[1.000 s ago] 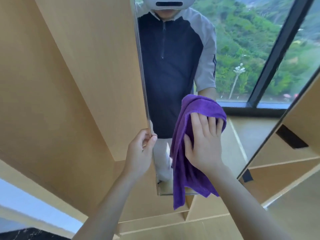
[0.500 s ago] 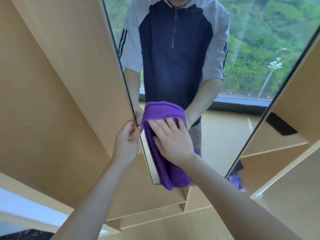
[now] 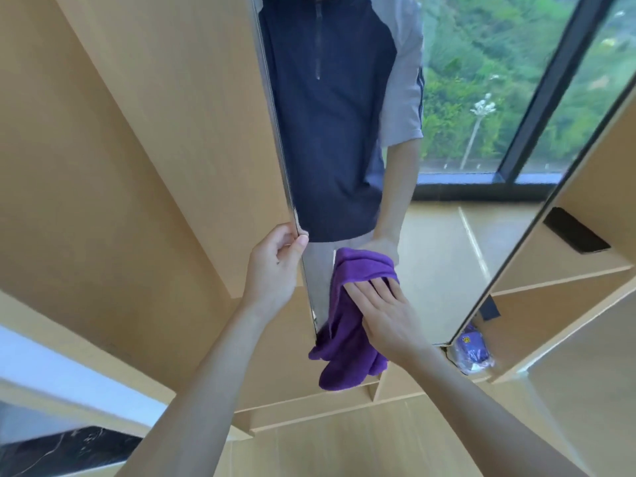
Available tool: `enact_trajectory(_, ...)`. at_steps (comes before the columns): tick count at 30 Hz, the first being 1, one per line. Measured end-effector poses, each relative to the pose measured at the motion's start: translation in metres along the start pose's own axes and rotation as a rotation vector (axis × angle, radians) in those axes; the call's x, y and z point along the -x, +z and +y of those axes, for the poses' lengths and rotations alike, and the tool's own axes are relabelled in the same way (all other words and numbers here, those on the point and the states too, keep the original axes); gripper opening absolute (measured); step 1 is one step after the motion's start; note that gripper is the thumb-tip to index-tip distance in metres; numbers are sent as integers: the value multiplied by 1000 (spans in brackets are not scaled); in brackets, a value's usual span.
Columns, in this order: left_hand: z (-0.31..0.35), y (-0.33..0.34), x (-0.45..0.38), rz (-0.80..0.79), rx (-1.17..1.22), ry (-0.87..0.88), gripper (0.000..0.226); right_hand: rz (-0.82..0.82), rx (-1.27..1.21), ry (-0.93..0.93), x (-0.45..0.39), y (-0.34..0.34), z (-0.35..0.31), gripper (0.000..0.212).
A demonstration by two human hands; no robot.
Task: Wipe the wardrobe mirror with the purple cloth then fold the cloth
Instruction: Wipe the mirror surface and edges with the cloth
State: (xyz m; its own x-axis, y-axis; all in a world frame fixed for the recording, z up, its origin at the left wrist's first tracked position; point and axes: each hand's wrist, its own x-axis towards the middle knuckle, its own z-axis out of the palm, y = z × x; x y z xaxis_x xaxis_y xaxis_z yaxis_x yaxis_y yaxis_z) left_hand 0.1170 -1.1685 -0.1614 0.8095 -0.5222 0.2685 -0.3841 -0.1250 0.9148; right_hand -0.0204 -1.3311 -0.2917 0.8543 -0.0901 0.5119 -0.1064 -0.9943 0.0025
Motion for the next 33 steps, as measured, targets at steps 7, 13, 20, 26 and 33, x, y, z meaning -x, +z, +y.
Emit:
enact_trajectory(7, -25, 4, 15, -91, 132, -151, 24, 141, -85, -14, -40, -41, -29, 55)
enact_trajectory(13, -29, 5, 18, -135, 223, -141, 55, 84, -3, -112, -34, -6, -40, 54)
enact_trajectory(20, -36, 14, 12, -65, 179, -151, 40, -14, 185, -158, 24, 9, 26, 48)
enact_trajectory(26, -45, 18, 16, -13, 141, -84, 40, 230, 183, 16, 8, -66, 97, 54)
enact_trajectory(33, -59, 22, 20, 86, 120, -113, 38, 361, 60, 88, -48, -90, 60, 60)
